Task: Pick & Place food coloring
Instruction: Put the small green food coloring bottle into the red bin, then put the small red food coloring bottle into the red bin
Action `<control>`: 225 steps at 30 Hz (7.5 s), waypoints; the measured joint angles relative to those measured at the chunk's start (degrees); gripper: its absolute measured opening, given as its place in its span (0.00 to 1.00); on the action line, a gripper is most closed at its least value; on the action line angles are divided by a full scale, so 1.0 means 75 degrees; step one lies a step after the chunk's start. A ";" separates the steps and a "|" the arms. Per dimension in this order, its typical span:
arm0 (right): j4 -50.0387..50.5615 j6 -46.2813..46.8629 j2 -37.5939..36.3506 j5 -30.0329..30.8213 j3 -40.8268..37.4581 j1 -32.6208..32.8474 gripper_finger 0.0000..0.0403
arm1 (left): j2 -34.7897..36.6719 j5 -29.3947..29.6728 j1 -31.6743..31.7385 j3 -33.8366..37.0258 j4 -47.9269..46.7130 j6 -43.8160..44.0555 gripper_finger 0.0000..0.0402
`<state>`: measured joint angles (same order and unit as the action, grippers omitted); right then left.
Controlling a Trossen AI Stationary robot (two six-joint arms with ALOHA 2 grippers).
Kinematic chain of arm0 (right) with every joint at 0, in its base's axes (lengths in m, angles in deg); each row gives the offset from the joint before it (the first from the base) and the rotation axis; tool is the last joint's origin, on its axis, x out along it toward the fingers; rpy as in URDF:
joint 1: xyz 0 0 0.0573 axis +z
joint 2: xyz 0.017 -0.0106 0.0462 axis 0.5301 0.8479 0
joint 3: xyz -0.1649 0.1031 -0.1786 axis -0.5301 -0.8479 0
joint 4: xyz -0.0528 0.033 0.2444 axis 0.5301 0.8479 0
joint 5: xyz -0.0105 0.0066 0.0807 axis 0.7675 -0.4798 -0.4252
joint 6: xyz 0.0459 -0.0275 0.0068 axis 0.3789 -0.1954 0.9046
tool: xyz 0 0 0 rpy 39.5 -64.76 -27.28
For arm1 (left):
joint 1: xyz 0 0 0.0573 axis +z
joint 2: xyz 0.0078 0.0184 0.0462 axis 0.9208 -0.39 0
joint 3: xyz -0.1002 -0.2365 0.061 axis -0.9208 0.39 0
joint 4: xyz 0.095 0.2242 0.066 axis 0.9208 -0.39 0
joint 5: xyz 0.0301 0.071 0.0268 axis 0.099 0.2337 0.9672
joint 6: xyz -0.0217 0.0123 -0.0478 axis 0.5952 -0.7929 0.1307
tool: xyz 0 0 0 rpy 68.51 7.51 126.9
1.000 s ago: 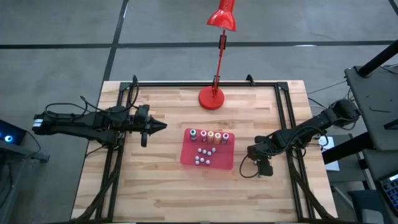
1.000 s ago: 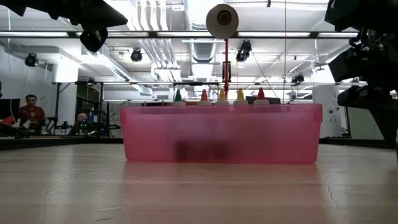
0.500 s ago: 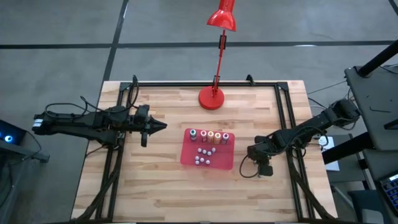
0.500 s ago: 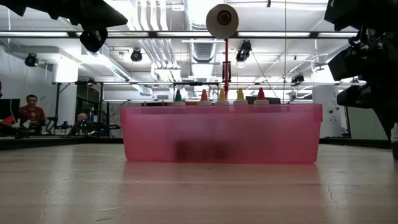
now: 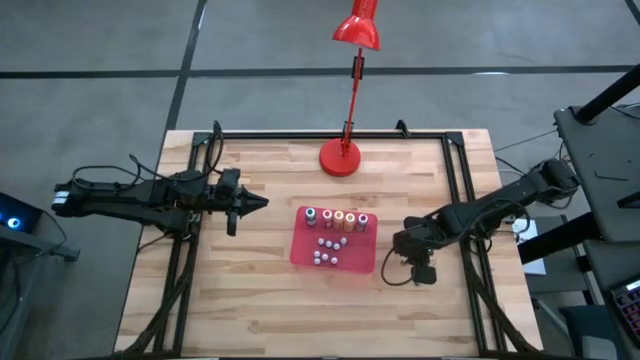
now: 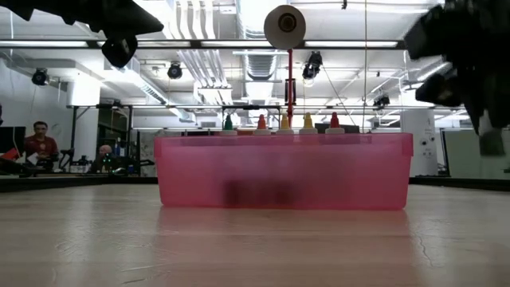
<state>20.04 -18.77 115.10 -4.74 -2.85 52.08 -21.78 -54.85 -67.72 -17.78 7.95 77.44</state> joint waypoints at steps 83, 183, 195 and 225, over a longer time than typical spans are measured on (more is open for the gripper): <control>0.1414 -1.2291 0.4734 0.0119 0.5027 -0.1665 0.13 | 0.0002 -0.0003 -0.0001 0.0000 0.0053 -0.0310 0.00; 0.1157 -0.8942 0.5380 -0.0297 0.5674 -0.2208 0.29 | 0.0002 0.0000 -0.0001 0.0000 0.0059 -0.0249 0.00; 0.1838 -0.7298 0.5380 -0.0300 0.6016 -0.2092 0.29 | 0.0002 0.0000 -0.0001 0.0002 0.0061 -0.0251 0.00; 0.4071 -0.3236 0.4167 -0.0697 0.7391 -0.1031 0.29 | 0.0002 -0.0001 0.0000 0.0001 0.0066 -0.0251 0.00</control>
<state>50.57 -43.03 146.36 -9.96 52.58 44.35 -21.76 -54.86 -67.71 -17.77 8.44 75.55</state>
